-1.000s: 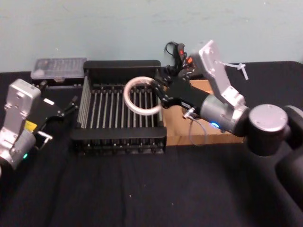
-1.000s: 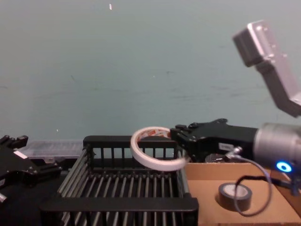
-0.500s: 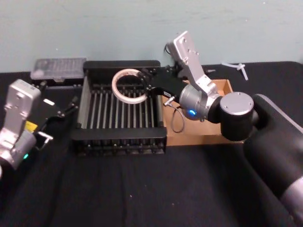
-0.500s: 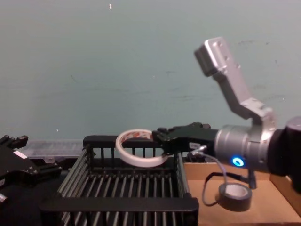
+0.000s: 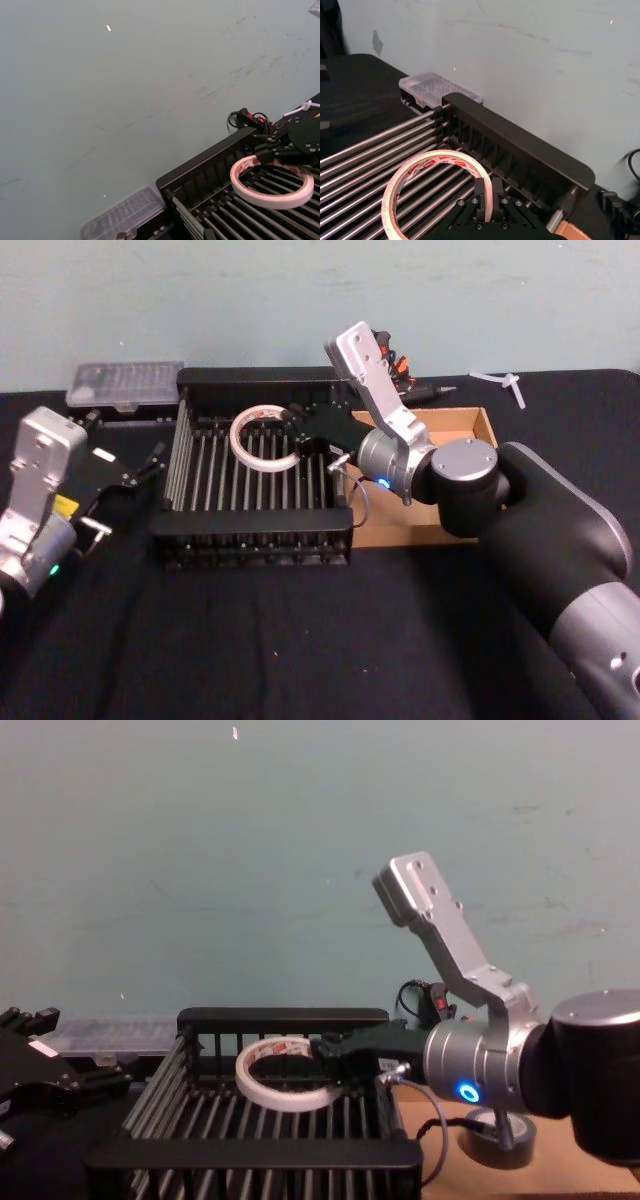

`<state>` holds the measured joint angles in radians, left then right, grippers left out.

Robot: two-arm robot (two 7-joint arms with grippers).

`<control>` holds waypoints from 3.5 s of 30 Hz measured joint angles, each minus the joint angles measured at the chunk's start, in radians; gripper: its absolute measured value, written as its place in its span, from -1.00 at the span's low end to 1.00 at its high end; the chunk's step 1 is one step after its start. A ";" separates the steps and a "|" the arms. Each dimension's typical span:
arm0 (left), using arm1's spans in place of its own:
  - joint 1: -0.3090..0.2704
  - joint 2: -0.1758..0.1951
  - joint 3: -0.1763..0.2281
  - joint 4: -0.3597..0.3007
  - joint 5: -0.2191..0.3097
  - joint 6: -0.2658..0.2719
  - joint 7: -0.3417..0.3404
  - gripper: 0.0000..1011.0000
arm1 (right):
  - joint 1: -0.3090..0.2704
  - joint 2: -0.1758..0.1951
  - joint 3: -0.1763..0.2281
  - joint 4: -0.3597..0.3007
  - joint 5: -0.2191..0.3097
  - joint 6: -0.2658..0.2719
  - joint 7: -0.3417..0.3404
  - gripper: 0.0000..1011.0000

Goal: Pick up the white tape and place it into the black box , Pick up the silver tape and place it into the brown box.

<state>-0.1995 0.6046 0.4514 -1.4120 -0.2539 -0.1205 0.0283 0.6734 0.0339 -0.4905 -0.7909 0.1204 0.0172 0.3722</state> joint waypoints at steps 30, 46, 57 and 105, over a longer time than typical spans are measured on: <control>0.000 0.000 0.000 0.000 0.000 0.000 0.000 0.98 | -0.001 -0.012 0.007 0.020 -0.023 0.005 -0.004 -0.25; 0.000 0.000 0.000 0.000 0.000 0.000 0.000 0.98 | 0.000 -0.012 0.007 0.021 -0.021 0.004 -0.002 0.76; 0.000 0.000 0.000 0.000 0.000 0.000 0.000 0.98 | -0.023 0.002 0.022 -0.035 -0.017 0.018 0.009 0.98; 0.000 0.000 0.000 0.000 0.000 0.000 0.000 0.98 | -0.463 0.226 0.301 -0.623 0.006 0.056 -0.202 0.98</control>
<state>-0.1996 0.6047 0.4514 -1.4120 -0.2539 -0.1206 0.0283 0.2103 0.2601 -0.1893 -1.4142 0.1267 0.0731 0.1702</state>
